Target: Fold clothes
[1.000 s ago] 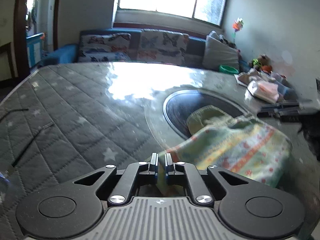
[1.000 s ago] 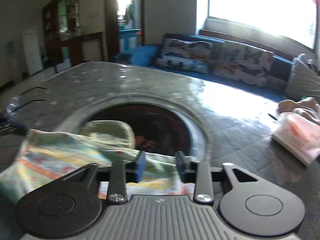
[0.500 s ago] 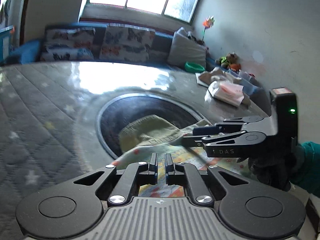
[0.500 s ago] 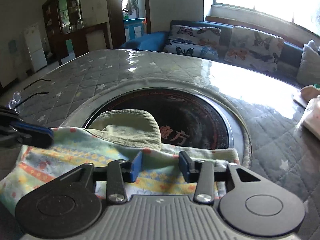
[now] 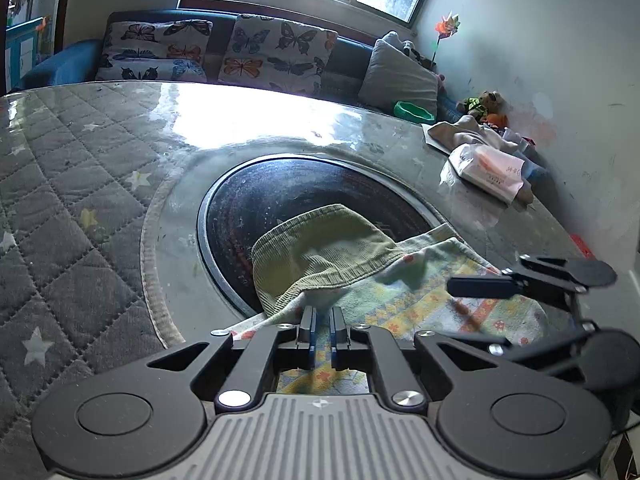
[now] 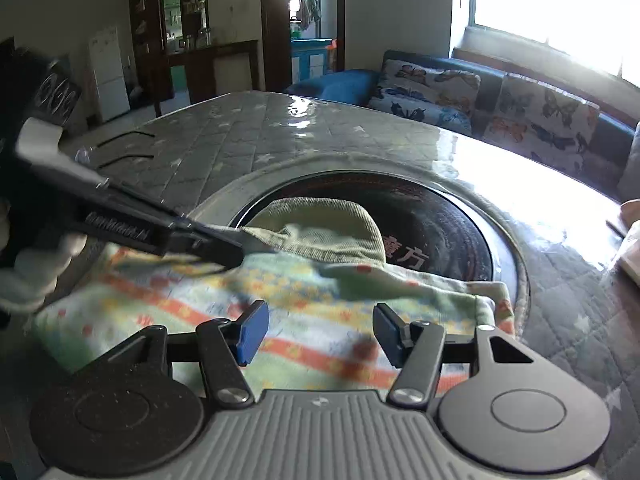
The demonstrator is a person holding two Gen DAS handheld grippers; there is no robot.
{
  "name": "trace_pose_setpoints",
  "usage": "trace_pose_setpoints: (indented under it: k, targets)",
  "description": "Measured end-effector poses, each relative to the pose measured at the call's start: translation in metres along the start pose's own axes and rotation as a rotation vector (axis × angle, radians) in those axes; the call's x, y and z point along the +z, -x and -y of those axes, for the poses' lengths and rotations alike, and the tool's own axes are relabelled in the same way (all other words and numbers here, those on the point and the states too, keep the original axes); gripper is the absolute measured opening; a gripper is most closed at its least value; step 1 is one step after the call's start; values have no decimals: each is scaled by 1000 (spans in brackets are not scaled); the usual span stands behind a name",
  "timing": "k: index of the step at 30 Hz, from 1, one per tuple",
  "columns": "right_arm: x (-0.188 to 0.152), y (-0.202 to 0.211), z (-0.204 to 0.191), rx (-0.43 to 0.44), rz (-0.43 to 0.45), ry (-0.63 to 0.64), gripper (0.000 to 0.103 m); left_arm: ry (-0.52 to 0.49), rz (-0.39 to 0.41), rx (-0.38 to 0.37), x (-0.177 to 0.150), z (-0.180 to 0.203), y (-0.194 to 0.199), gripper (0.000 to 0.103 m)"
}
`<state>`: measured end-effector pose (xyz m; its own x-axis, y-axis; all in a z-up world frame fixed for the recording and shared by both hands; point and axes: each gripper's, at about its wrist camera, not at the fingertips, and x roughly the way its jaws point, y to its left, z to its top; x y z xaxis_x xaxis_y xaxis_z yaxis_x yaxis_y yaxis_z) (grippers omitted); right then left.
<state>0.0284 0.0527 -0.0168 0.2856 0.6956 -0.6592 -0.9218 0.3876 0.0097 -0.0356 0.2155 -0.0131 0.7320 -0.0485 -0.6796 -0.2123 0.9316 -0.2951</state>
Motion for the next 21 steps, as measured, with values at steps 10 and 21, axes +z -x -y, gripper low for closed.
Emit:
trace_pose_setpoints:
  k: [10,21]
  targets:
    - [-16,32,-29,-22,49,59,59,-35,54,14,-5,21,23,8]
    - [-34,53,-40,-27,64,86,59,-89,76,-14,-56,57,60,8]
